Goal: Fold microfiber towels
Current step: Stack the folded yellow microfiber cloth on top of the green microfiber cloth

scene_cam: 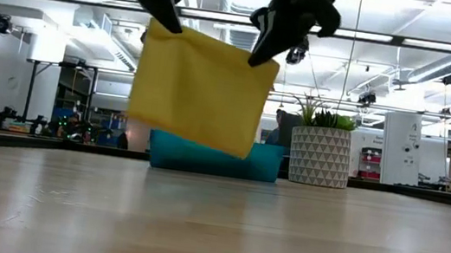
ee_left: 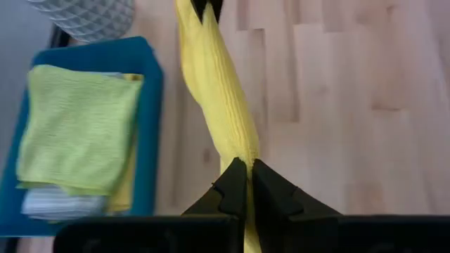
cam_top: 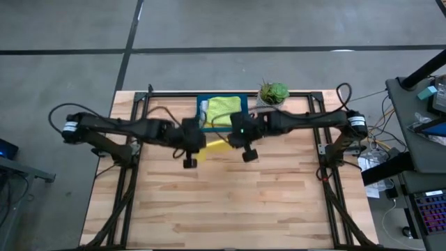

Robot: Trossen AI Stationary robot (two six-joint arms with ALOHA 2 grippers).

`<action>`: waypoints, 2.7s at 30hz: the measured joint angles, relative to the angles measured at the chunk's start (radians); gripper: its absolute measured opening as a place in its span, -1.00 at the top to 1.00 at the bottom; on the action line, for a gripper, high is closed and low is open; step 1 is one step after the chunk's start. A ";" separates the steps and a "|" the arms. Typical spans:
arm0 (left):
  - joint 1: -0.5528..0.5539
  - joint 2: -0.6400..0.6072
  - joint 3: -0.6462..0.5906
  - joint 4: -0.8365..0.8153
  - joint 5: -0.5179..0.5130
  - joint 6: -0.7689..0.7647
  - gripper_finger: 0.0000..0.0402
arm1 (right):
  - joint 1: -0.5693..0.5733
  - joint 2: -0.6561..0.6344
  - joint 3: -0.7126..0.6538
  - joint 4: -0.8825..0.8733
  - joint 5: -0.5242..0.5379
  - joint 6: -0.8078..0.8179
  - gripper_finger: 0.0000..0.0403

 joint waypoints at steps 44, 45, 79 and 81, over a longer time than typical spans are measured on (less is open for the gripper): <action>0.629 0.302 0.047 0.166 0.175 0.895 1.00 | -0.375 0.197 0.121 0.023 0.014 -0.096 0.96; 0.621 0.302 0.043 0.166 0.179 0.886 1.00 | -0.370 0.197 0.121 0.010 0.014 -0.090 0.96; 0.561 0.312 -0.021 0.142 0.208 0.660 0.43 | -0.356 0.197 0.103 -0.023 -0.117 0.094 0.49; 0.561 0.297 -0.021 0.144 0.208 0.660 0.42 | -0.356 0.197 0.074 0.035 -0.117 0.105 0.56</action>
